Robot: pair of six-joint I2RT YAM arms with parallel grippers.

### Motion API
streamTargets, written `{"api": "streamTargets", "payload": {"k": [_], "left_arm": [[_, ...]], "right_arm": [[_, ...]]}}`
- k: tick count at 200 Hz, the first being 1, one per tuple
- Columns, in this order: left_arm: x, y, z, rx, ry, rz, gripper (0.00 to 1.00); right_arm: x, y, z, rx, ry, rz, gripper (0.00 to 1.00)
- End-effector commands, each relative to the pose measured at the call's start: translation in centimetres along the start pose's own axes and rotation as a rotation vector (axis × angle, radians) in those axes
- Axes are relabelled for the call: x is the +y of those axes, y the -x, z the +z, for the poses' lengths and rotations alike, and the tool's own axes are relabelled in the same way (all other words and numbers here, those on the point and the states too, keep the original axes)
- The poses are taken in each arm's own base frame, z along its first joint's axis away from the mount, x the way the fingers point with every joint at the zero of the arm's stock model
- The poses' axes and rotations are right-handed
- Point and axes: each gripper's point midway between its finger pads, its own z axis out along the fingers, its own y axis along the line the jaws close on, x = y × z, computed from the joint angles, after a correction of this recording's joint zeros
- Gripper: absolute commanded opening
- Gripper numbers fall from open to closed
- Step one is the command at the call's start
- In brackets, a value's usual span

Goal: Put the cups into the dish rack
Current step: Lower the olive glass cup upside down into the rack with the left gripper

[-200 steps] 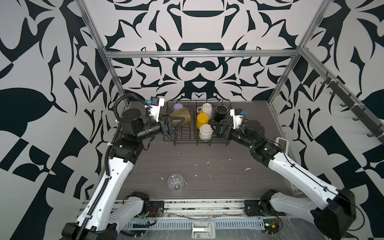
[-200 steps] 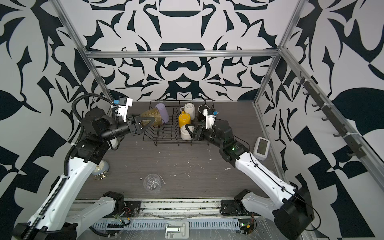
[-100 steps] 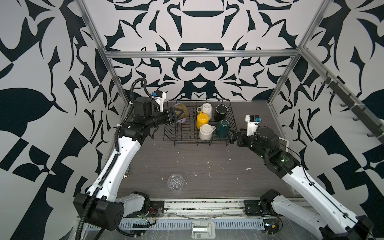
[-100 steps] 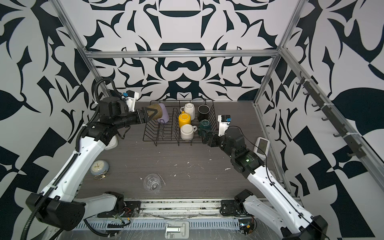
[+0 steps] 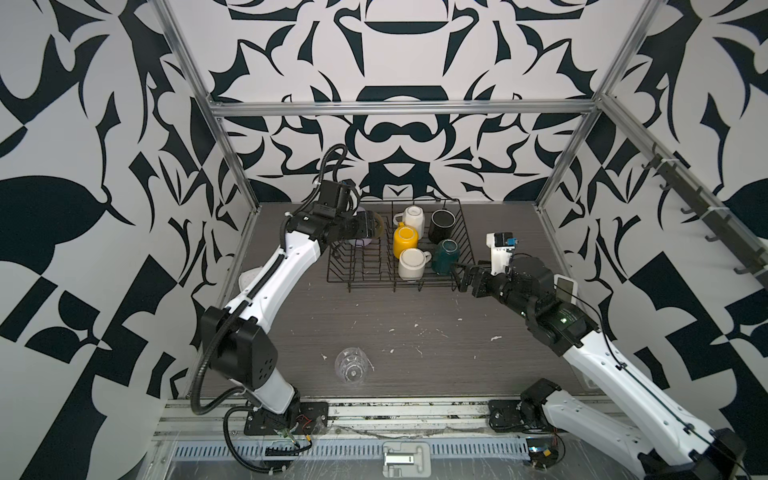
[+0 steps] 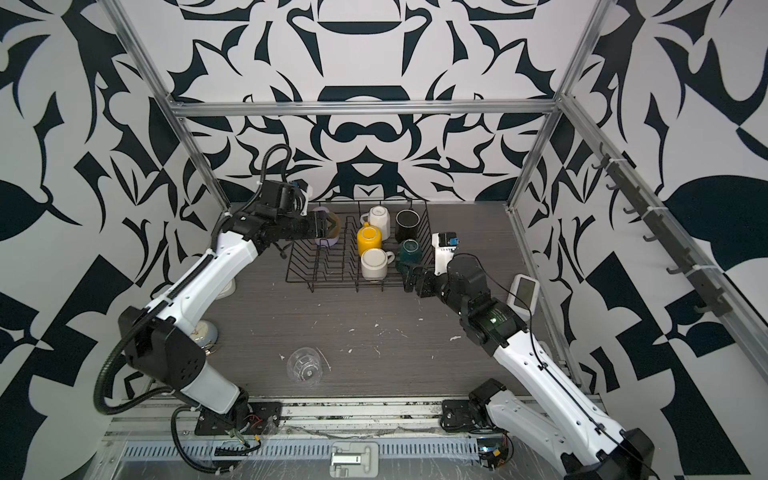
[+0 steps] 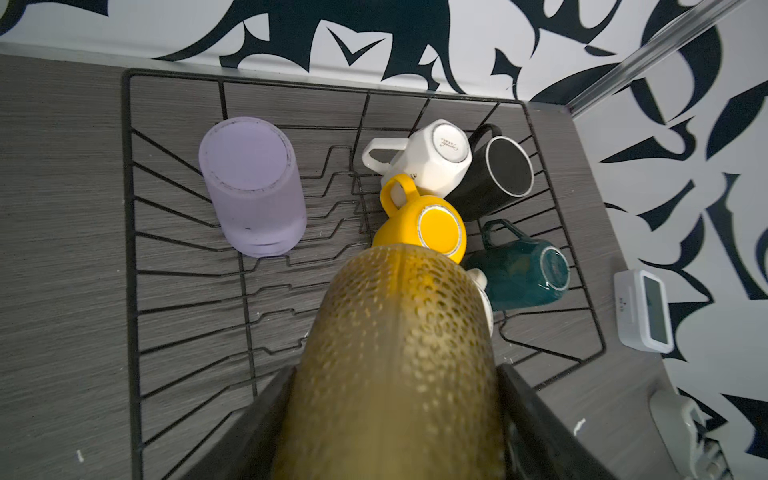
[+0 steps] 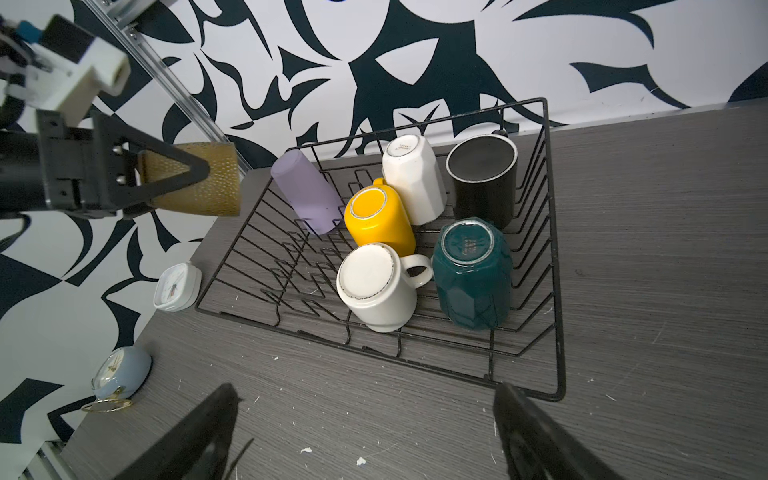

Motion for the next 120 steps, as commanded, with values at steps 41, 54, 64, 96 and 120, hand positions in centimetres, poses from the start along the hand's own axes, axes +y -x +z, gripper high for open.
{"api": "streamTargets", "payload": {"k": [41, 54, 64, 96, 120], "left_arm": [[1.0, 0.7, 4.5, 0.072, 0.094, 0.066, 0.00], [1.2, 0.6, 5.7, 0.097, 0.106, 0.071, 0.00], [1.3, 0.7, 6.4, 0.109, 0.112, 0.075, 0.00], [1.6, 0.5, 8.5, 0.134, 0.121, 0.080, 0.00], [2.3, 0.0, 10.1, 0.165, 0.146, 0.088, 0.00]], "right_arm": [[0.3, -0.1, 0.1, -0.004, 0.024, -0.016, 0.97], [0.2, -0.4, 0.2, 0.005, 0.026, -0.016, 0.97], [0.2, -0.5, 0.3, 0.008, 0.025, -0.016, 0.97], [0.0, -0.7, 0.3, 0.011, 0.021, -0.022, 0.97], [-0.1, -0.9, 0.4, 0.016, 0.019, -0.022, 0.97]]}}
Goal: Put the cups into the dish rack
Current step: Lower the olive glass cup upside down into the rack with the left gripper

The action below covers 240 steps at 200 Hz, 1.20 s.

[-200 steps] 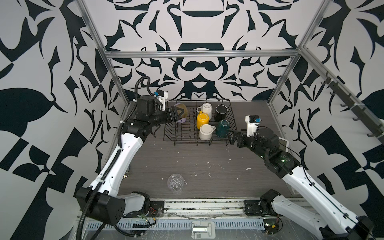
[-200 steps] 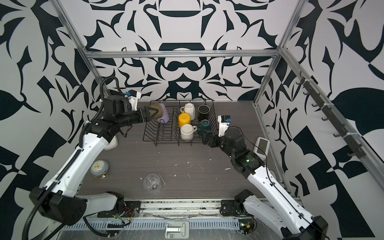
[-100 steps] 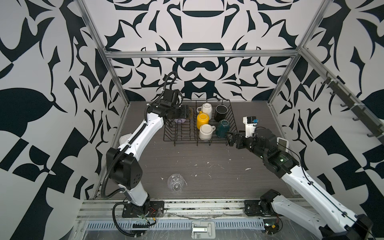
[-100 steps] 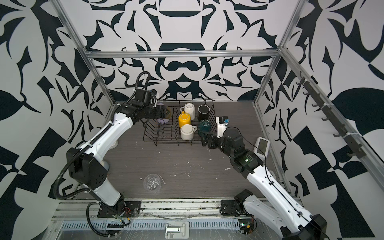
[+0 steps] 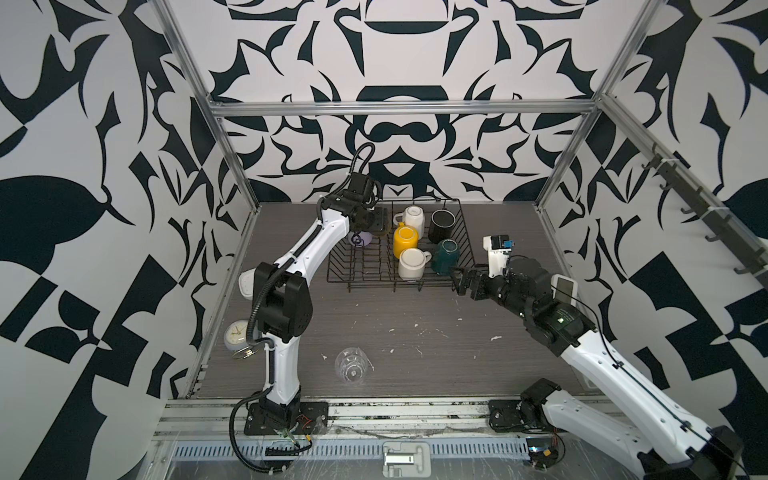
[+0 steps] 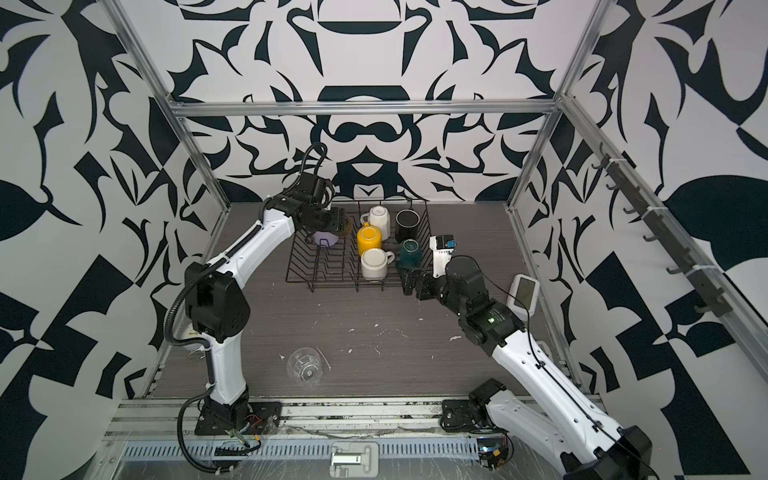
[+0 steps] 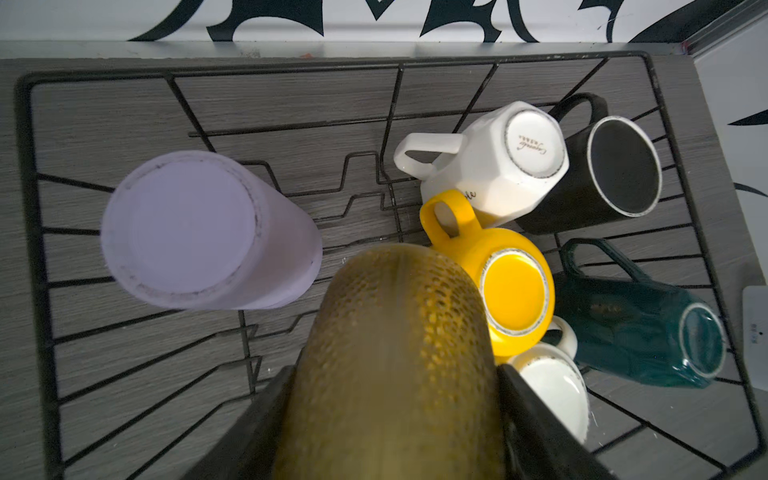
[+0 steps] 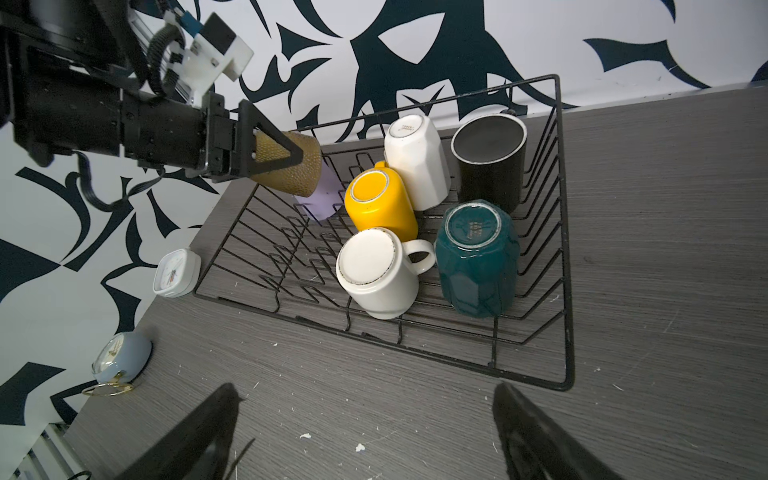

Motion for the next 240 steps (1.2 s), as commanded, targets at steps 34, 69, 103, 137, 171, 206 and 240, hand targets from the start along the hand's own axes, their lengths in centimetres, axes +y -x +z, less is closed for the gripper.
{"api": "streamTargets", "payload": {"k": [34, 69, 103, 137, 171, 206, 240], "left_arm": [[0.6, -0.8, 2.6, 0.073, 0.040, 0.023, 0.00], [0.8, -1.3, 4.4, 0.105, 0.048, 0.021, 0.00], [1.3, -2.1, 5.9, 0.144, 0.066, 0.017, 0.00], [1.6, -2.9, 7.2, 0.170, 0.077, 0.015, 0.00], [2.0, -3.7, 8.4, 0.196, 0.090, 0.013, 0.09], [1.8, -3.8, 9.0, 0.202, 0.084, 0.008, 0.46], [1.7, -3.8, 9.2, 0.201, 0.083, 0.010, 0.75]], "right_arm": [[0.1, 0.1, 0.1, -0.012, 0.010, -0.024, 0.97], [0.0, -0.1, 0.2, -0.007, 0.010, -0.023, 0.97], [0.0, -0.2, 0.2, -0.003, 0.010, -0.024, 0.97], [-0.1, -0.3, 0.3, 0.000, 0.009, -0.022, 0.97], [-0.1, -0.3, 0.2, 0.000, 0.011, -0.023, 0.97], [-0.1, -0.4, 0.3, 0.002, 0.010, -0.021, 0.97], [-0.2, -0.5, 0.4, 0.006, 0.008, -0.019, 0.97]]}}
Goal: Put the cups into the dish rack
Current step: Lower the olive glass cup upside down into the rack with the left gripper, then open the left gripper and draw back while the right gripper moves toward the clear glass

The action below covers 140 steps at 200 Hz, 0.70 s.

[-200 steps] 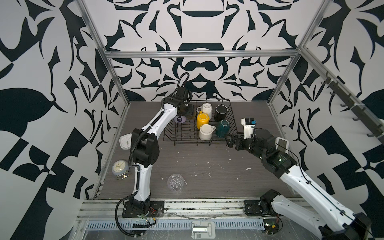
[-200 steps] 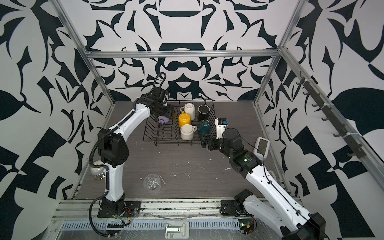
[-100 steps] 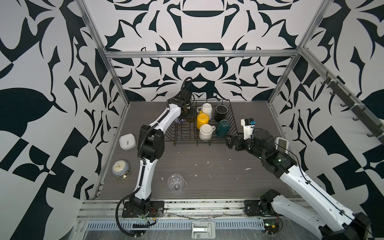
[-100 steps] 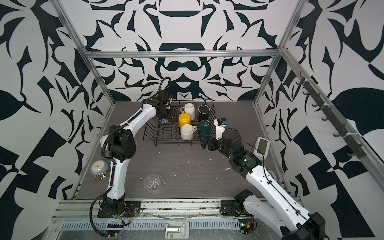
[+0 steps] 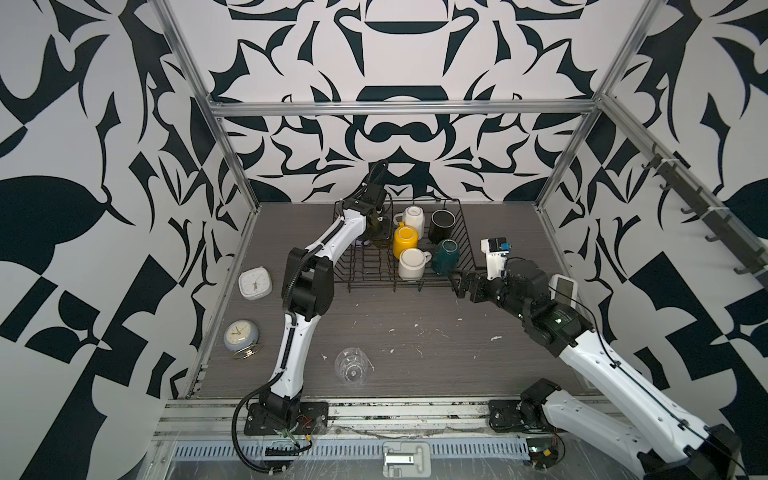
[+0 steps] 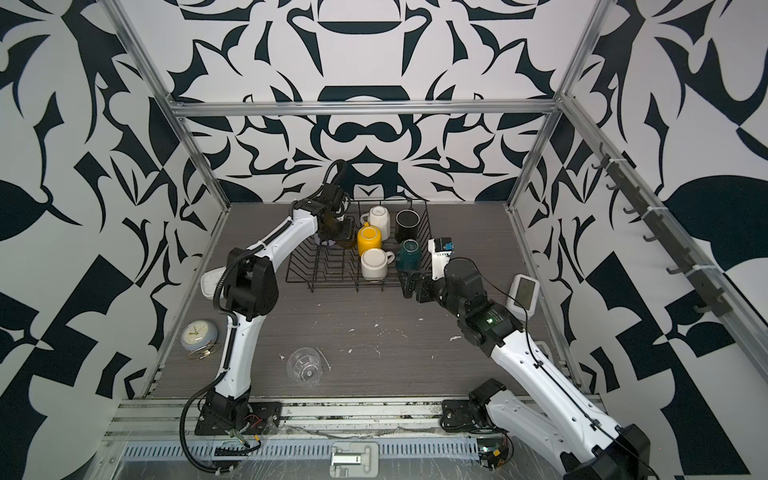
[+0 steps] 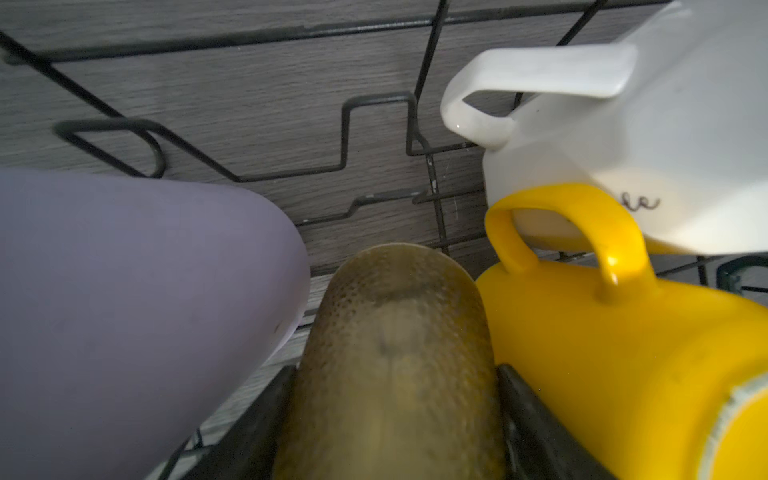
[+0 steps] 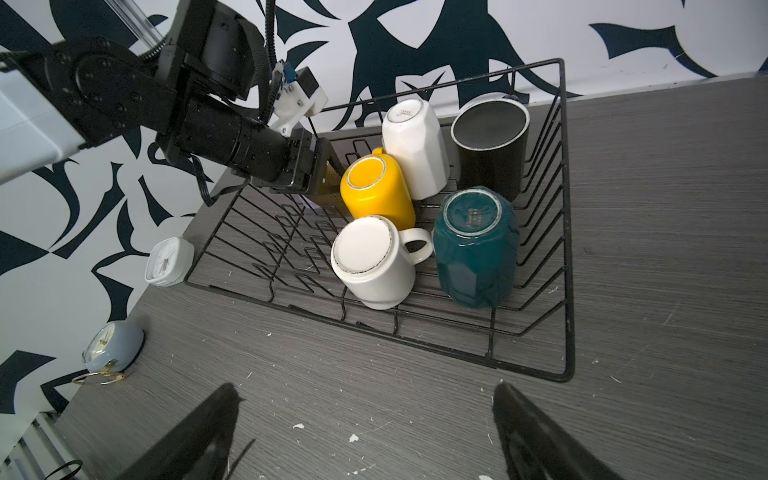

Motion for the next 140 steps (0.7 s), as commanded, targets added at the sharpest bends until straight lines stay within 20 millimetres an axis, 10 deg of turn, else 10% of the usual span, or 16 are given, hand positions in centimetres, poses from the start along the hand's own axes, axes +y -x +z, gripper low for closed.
{"api": "streamTargets", "payload": {"k": [1, 82, 140], "left_arm": [[-0.1, -0.8, 0.3, 0.041, 0.008, 0.000, 0.76], [-0.5, 0.1, -2.3, -0.006, -0.006, 0.006, 0.92], [-0.4, 2.4, -9.6, -0.183, 0.009, 0.036, 0.94]], "right_arm": [[0.2, 0.5, 0.0, -0.018, 0.011, -0.007, 0.97], [0.4, 0.7, 0.0, -0.018, 0.015, -0.006, 0.97], [0.5, 0.6, 0.4, 0.015, 0.011, -0.009, 0.95]]}}
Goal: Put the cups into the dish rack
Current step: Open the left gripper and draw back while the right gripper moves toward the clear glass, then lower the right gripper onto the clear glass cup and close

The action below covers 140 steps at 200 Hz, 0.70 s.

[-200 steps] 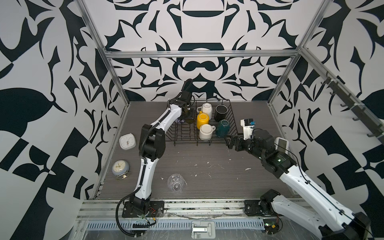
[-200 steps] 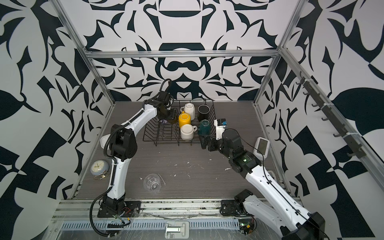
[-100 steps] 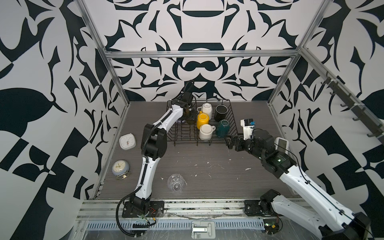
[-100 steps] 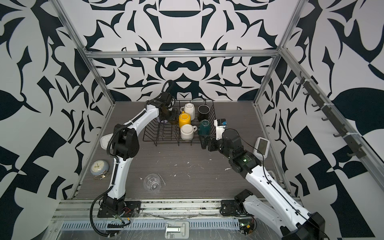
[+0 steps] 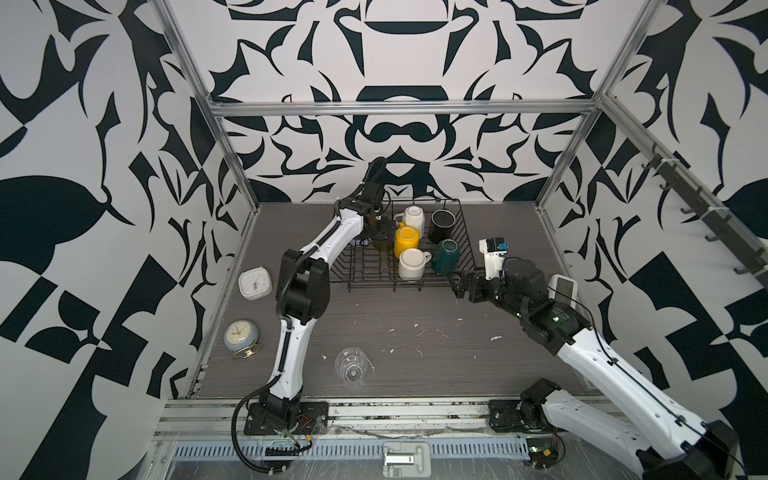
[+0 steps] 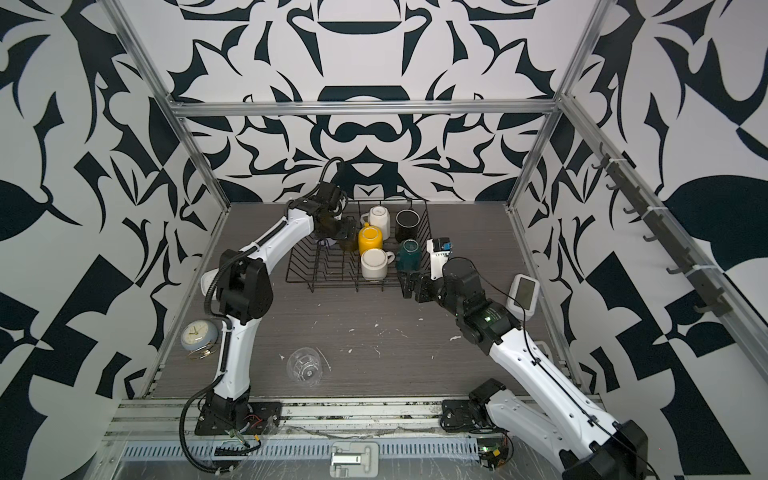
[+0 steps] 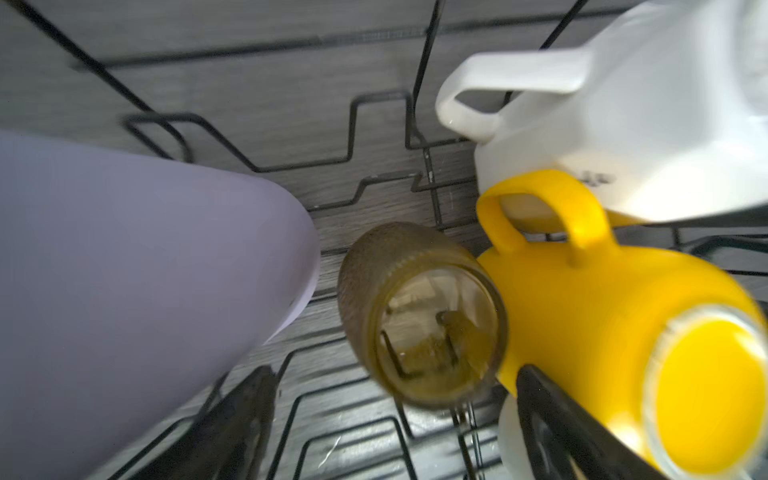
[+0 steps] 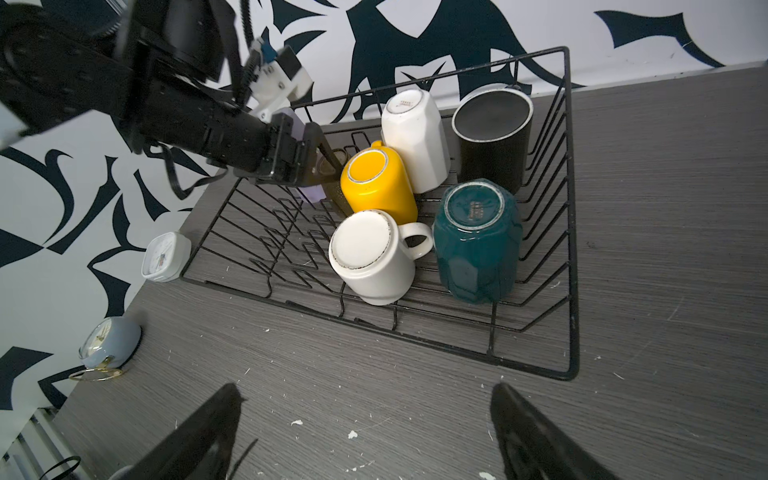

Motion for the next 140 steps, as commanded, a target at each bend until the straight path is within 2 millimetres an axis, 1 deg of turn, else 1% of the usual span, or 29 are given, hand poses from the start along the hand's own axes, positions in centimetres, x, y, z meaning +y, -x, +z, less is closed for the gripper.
{"api": "streamTargets", "payload": {"k": [1, 18, 28, 45, 71, 89, 97, 121, 125, 127, 128, 130, 140], "left_arm": [[-0.2, 2.6, -6.3, -0.146, 0.010, 0.022, 0.94], [0.3, 3.2, -9.3, -0.220, 0.029, 0.030, 0.94], [0.6, 3.3, -10.7, -0.256, 0.045, 0.036, 0.94], [1.4, 3.3, -13.7, -0.326, 0.082, 0.055, 0.96], [3.2, 2.5, -17.7, -0.410, 0.149, 0.069, 0.99], [4.6, 1.6, -20.4, -0.475, 0.175, 0.058, 1.00], [5.4, 1.2, -21.5, -0.510, 0.181, 0.042, 0.99], [8.6, -0.2, -24.6, -0.618, 0.179, -0.024, 0.99], [9.2, -0.5, -24.9, -0.632, 0.178, -0.038, 0.99], [9.7, -0.7, -24.7, -0.628, 0.181, -0.047, 0.99], [9.8, -0.7, -25.4, -0.645, 0.179, -0.050, 0.99], [10.0, -0.9, -26.0, -0.662, 0.177, -0.058, 0.99], [11.6, -1.6, -26.8, -0.696, 0.186, -0.095, 0.99]], "right_arm": [[0.6, 1.2, -0.2, -0.011, 0.014, -0.011, 0.95], [0.8, 0.8, 0.3, 0.011, 0.027, 0.000, 0.94], [1.0, 0.7, 0.7, 0.026, 0.036, 0.009, 0.93], [1.5, 0.4, 1.4, 0.064, 0.060, 0.017, 0.91], [2.6, -0.5, 2.5, 0.145, 0.094, 0.015, 0.88], [3.8, -1.6, 3.2, 0.200, 0.102, -0.025, 0.87], [4.3, -2.2, 3.5, 0.221, 0.098, -0.051, 0.86], [7.0, -4.4, 4.3, 0.298, 0.108, -0.149, 0.85], [7.5, -4.8, 4.4, 0.313, 0.111, -0.165, 0.85], [7.7, -5.1, 4.5, 0.321, 0.113, -0.170, 0.85], [7.9, -5.1, 4.5, 0.323, 0.114, -0.174, 0.85], [8.1, -5.3, 4.5, 0.330, 0.116, -0.180, 0.85], [9.3, -6.4, 4.8, 0.361, 0.129, -0.209, 0.85]]}}
